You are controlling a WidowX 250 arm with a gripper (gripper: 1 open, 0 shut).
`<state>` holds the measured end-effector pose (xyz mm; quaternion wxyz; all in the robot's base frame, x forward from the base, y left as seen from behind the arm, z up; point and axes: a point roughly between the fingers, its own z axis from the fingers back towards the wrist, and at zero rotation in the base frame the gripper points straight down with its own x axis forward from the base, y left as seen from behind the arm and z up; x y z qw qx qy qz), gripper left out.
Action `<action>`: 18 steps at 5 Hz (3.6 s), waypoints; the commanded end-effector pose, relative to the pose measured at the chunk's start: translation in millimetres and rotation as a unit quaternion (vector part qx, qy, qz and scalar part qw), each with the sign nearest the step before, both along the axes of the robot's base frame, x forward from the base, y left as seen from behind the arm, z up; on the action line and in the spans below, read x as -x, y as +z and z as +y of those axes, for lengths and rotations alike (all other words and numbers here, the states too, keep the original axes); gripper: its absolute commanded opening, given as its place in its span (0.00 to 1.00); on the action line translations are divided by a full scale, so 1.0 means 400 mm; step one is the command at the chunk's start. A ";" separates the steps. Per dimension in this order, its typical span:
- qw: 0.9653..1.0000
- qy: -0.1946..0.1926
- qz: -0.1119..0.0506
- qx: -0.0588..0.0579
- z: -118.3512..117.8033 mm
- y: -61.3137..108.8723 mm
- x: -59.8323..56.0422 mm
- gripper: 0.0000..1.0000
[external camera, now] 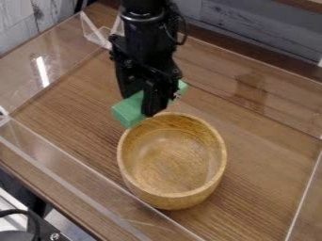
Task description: Put the green block in the brown bowl
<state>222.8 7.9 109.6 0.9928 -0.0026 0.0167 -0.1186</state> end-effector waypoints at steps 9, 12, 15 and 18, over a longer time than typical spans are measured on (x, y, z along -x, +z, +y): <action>0.999 0.033 -0.034 0.011 -0.069 0.015 0.026 0.00; 0.998 0.043 -0.037 0.020 -0.096 -0.006 0.026 0.00; 0.998 0.054 -0.035 0.024 -0.115 -0.038 0.027 0.00; 0.997 0.065 -0.029 0.029 -0.124 -0.065 0.035 0.00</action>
